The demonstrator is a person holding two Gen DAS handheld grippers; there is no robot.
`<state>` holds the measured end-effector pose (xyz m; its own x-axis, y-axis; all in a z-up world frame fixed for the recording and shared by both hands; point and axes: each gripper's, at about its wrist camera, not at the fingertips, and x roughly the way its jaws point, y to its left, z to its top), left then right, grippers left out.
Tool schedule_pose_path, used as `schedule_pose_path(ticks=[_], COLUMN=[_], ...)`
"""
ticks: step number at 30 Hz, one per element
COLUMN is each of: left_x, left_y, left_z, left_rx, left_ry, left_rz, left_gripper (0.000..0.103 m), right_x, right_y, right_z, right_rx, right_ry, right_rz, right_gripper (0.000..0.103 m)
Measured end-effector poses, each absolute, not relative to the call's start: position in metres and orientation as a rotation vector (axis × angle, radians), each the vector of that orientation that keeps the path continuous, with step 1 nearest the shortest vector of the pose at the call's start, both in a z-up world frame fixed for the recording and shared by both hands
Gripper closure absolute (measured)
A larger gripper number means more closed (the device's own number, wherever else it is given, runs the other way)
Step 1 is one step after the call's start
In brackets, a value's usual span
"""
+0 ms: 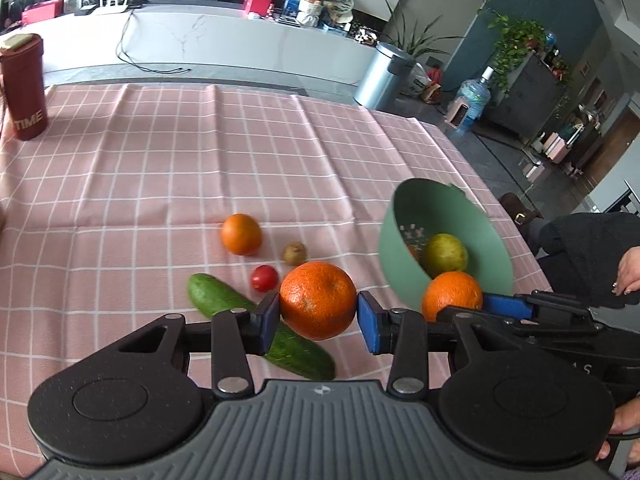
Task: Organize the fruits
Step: 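Carry both oranges into the green colander and open both tools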
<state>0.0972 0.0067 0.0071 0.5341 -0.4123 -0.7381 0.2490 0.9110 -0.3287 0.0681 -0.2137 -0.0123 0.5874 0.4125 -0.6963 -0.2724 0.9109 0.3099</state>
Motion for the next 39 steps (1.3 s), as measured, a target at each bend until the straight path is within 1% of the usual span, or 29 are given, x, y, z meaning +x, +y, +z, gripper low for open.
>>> schedule_pose_path(ticks=[5, 8, 17, 26, 31, 39], left_x=[0.113, 0.124, 0.155, 0.191, 0.203, 0.217], left_y=[-0.048, -0.08, -0.153, -0.181, -0.189, -0.2], left_z=[0.021, 0.021, -0.011, -0.043, -0.057, -0.07], left_rx=[-0.158, -0.136, -0.031, 0.063, 0.126, 0.165], left_ry=[0.96, 0.985, 1.115, 1.3, 1.364, 1.439], left_rz=[-0.504, -0.546, -0.631, -0.585, -0.549, -0.521], left_gripper=[0.056, 0.056, 0.056, 0.056, 0.056, 0.056], right_x=[0.079, 0.087, 0.125, 0.163, 0.179, 0.19], right_y=[-0.26, -0.279, -0.318, -0.318, -0.313, -0.31], right_z=[0.014, 0.02, -0.003, -0.04, -0.057, -0.072], right_rx=[0.124, 0.058, -0.118, -0.215, -0.27, -0.293], right_ry=[0.852, 0.873, 1.053, 1.201, 1.265, 1.31], right_rz=[0.38, 0.371, 0.384, 0.463, 0.509, 0.562], right_gripper=[0.062, 0.062, 0.062, 0.062, 0.062, 0.062])
